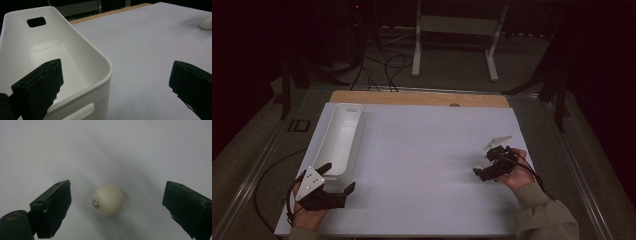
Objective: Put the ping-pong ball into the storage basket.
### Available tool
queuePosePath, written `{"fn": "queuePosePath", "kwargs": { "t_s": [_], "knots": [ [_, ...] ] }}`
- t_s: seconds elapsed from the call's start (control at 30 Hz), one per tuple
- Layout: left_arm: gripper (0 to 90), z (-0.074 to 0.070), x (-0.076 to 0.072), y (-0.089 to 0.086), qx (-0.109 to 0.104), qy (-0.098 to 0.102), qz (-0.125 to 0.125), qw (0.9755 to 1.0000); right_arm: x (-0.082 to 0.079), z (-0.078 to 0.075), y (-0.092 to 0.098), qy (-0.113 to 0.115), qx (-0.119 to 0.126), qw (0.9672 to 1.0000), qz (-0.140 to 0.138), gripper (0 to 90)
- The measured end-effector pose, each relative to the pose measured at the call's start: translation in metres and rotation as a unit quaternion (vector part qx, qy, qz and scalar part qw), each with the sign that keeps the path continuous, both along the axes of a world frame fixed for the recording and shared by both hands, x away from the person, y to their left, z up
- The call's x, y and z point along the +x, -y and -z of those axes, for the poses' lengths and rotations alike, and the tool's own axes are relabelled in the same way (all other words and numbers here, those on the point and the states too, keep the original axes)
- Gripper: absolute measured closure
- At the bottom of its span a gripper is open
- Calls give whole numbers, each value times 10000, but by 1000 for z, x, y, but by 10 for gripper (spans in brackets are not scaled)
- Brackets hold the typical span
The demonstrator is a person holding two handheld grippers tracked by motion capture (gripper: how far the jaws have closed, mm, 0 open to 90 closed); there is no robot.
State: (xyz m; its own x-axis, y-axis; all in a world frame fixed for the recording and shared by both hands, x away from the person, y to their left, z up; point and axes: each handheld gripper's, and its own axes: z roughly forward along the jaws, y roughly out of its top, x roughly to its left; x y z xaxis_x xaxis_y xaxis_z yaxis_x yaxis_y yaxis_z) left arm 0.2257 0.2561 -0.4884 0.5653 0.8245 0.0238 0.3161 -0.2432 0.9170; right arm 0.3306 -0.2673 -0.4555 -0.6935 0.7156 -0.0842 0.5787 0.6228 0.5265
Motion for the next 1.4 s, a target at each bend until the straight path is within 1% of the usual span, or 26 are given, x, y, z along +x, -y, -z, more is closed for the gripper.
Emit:
{"fn": "queuePosePath", "kwargs": {
  "t_s": [0.67,0.9,1.4],
  "knots": [
    [0,0,0,0,1,2,4,10000,8,8,-1,-163,-156,9997,-35,79],
    [0,0,0,0,-1,3,3,10000,9,10,-3,-187,-203,9996,-87,80],
    [0,0,0,0,1,4,6,10000,11,15,-5,-316,-293,9990,-132,80]
  ]
}}
